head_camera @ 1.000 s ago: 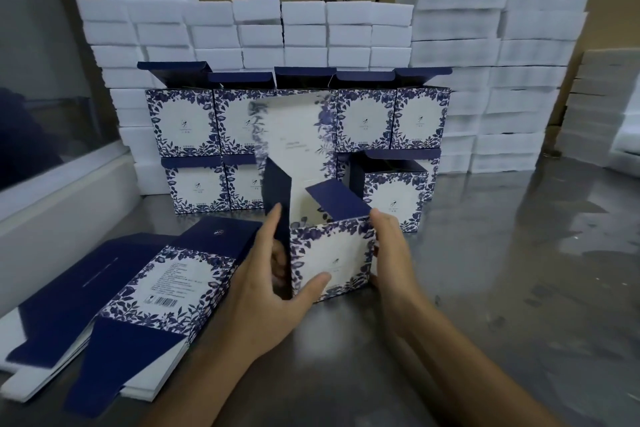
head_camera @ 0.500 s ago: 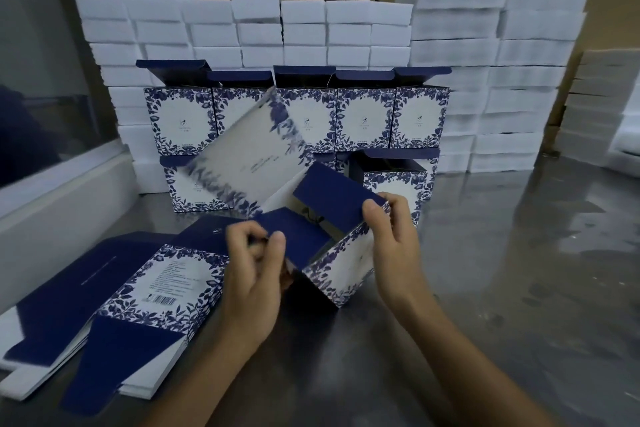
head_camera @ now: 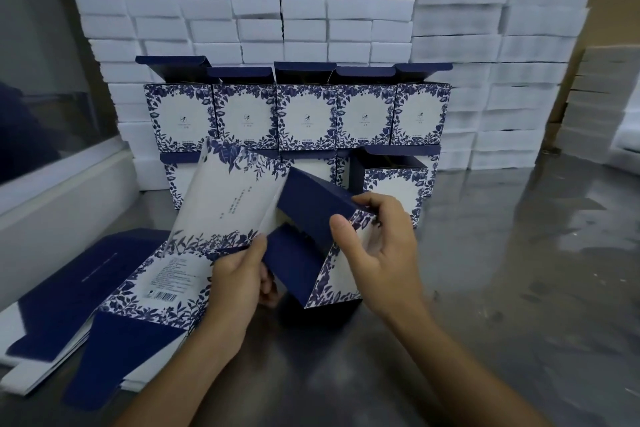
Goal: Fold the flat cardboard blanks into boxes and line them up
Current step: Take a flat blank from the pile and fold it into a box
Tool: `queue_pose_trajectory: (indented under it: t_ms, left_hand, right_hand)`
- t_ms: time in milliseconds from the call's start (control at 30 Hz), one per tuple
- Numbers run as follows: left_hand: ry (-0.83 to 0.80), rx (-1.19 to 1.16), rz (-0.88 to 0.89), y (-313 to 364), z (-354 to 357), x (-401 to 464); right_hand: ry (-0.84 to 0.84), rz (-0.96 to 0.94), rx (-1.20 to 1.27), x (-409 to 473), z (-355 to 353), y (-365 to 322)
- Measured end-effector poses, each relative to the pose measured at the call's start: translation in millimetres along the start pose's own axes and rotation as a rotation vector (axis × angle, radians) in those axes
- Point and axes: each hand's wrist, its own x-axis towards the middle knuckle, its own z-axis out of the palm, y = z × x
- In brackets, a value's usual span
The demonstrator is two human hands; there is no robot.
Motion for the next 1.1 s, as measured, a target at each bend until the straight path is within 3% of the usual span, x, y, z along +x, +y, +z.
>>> queue_pose_trajectory:
  t_ms: [233, 400, 867, 1100]
  left_hand:
    - [-0.176, 0.039, -0.033, 7.1, 8.2, -11.6]
    - [-0.150, 0.138, -0.059, 8.4, 9.4, -14.4]
    - [-0.147, 0.032, -0.142, 12.1, 11.3, -14.4]
    - [-0.124, 0.081, -0.123, 6.0, 9.8, -12.5]
  right_hand:
    - [0.039, -0.010, -0.056, -1.1, -1.3, -3.2]
    - [0.078, -0.006, -0.031, -1.5, -1.4, -1.9]
    - [0.149, 0.016, 0.078, -1.3, 1.0, 5.7]
    - [0.098, -0.015, 0.062, -3.3, 1.7, 2.2]
